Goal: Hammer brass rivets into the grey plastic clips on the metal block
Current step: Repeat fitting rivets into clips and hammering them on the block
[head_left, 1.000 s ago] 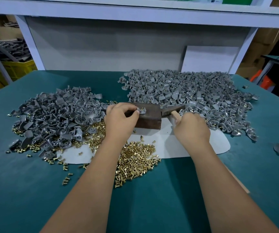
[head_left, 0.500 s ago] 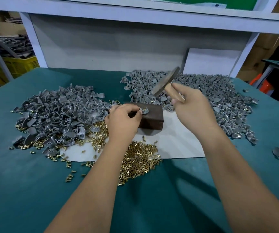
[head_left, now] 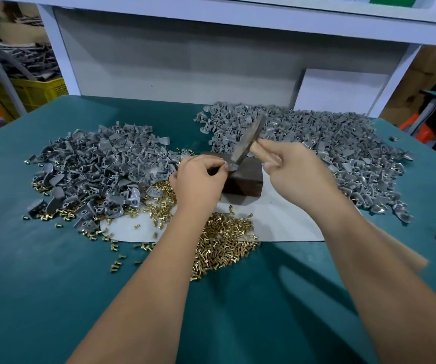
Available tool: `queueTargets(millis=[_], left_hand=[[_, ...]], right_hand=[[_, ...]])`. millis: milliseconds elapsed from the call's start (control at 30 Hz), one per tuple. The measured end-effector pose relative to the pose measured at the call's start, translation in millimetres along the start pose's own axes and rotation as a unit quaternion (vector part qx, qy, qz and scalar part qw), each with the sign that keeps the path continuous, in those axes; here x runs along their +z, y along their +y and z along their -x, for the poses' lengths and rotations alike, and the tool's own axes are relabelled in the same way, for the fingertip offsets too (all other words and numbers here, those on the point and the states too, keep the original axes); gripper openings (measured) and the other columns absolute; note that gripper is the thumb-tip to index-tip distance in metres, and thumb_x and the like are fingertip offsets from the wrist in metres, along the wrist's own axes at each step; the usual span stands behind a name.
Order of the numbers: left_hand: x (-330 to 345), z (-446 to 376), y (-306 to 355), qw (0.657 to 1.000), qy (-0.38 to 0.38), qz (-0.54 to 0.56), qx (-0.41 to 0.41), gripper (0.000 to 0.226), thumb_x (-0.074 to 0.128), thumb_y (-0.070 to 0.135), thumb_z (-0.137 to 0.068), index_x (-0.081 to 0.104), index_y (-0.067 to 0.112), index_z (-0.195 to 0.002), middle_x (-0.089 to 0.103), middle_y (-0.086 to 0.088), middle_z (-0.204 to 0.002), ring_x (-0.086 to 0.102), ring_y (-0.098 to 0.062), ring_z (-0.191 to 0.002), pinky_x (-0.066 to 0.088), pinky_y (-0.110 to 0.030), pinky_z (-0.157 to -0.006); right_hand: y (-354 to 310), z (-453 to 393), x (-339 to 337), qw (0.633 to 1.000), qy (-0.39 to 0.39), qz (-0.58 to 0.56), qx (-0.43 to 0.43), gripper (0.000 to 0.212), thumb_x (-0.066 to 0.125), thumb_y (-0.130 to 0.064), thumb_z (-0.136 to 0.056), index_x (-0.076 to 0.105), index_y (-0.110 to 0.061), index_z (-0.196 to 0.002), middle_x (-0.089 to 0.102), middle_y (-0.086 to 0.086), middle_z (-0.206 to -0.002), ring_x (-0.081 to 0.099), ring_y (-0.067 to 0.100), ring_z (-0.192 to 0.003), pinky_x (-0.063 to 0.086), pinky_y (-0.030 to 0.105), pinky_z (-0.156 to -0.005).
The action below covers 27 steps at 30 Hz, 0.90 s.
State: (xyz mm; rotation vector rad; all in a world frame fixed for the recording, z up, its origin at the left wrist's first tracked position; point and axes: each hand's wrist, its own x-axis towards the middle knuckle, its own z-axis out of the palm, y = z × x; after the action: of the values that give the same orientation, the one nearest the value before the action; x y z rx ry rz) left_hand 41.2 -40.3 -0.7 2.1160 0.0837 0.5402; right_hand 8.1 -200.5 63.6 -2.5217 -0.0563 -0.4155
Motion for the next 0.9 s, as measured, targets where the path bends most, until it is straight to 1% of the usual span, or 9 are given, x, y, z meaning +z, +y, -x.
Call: queueTargets(millis=[67,200,300,367,433,533,667,733,900], left_hand=[[0,0,0,1.000,0.000,-0.002,-0.003,0.012,0.069,0.037,-0.088,0.077,0.034,-0.096,0.070,0.019,-0.107,0.054,-0.011,-0.117,0.034,-0.047,-0.105],[-1,0,0,1.000,0.002,0.004,-0.006,0.013,0.069,0.038,-0.088,0.077,0.033,-0.097,0.069,0.018,-0.107,0.054,-0.011,-0.118,0.034,-0.047,-0.107],[-1,0,1,1.000,0.002,0.002,-0.008,0.014,0.069,0.038,-0.088,0.077,0.034,-0.098,0.070,0.019,-0.107,0.054,-0.011,-0.117,0.033,-0.047,-0.106],[0,-1,1,1.000,0.002,0.000,-0.010,0.013,0.069,0.038,-0.088,0.077,0.034,-0.097,0.070,0.020,-0.107,0.054,-0.010,-0.117,0.033,-0.046,-0.106],[0,-1,0,1.000,0.004,0.000,-0.010,0.013,0.069,0.039,-0.088,0.077,0.035,-0.097,0.069,0.020,-0.107,0.053,-0.009,-0.117,0.032,-0.046,-0.106],[1,-1,-1,1.000,0.009,0.010,-0.013,0.013,0.070,0.039,-0.087,0.077,0.035,-0.096,0.070,0.021,-0.104,0.054,-0.008,-0.117,0.033,-0.046,-0.106],[1,-2,-1,1.000,0.010,0.013,-0.016,0.014,0.068,0.039,-0.088,0.077,0.036,-0.097,0.071,0.020,-0.105,0.055,-0.009,-0.117,0.033,-0.047,-0.106],[1,-2,-1,1.000,0.009,0.015,-0.017,0.015,0.068,0.039,-0.088,0.077,0.036,-0.099,0.071,0.020,-0.106,0.054,-0.009,-0.117,0.032,-0.047,-0.106],[1,0,-1,1.000,0.008,0.010,-0.016,0.015,0.067,0.039,-0.089,0.077,0.036,-0.099,0.070,0.019,-0.107,0.053,-0.009,-0.117,0.029,-0.046,-0.106]], right_hand=[[-2,-4,-2,1.000,-0.015,-0.022,-0.004,0.047,0.051,-0.019,-0.093,0.049,-0.045,-0.131,0.063,-0.015,-0.122,0.061,0.012,-0.090,0.050,0.031,-0.071],[-2,-9,-3,0.994,0.055,-0.097,0.012,0.047,0.046,-0.019,-0.092,0.046,-0.046,-0.131,0.057,-0.020,-0.131,0.058,0.009,-0.108,0.051,0.033,-0.082],[-1,-6,10,0.989,-0.051,-0.137,0.032,0.039,0.050,-0.014,-0.091,0.059,-0.039,-0.119,0.063,-0.030,-0.112,0.057,0.013,-0.114,0.050,0.037,-0.091],[-1,-6,16,0.982,-0.063,-0.170,0.050,0.043,0.054,-0.012,-0.090,0.058,-0.035,-0.127,0.061,-0.037,-0.106,0.054,0.011,-0.118,0.047,0.035,-0.095],[2,-10,19,0.979,-0.007,-0.197,0.059,0.046,0.054,-0.017,-0.091,0.053,-0.034,-0.133,0.058,-0.026,-0.125,0.055,0.006,-0.114,0.049,0.034,-0.091],[9,-12,20,0.975,0.056,-0.201,0.075,0.042,0.051,-0.027,-0.094,0.050,-0.037,-0.135,0.057,-0.032,-0.122,0.052,-0.010,-0.093,0.042,0.021,-0.072],[16,-9,28,0.976,-0.031,-0.196,0.089,0.045,0.053,-0.022,-0.088,0.054,-0.036,-0.131,0.062,-0.009,-0.115,0.048,0.013,-0.092,0.042,0.034,-0.078],[16,-10,29,0.968,-0.009,-0.228,0.102,0.046,0.053,-0.022,-0.088,0.053,-0.037,-0.132,0.060,-0.006,-0.102,0.045,0.016,-0.085,0.038,0.033,-0.070],[14,-9,30,0.963,0.040,-0.244,0.107,0.040,0.052,-0.028,-0.087,0.054,-0.043,-0.124,0.066,-0.014,-0.109,0.050,0.017,-0.081,0.043,0.037,-0.068]])
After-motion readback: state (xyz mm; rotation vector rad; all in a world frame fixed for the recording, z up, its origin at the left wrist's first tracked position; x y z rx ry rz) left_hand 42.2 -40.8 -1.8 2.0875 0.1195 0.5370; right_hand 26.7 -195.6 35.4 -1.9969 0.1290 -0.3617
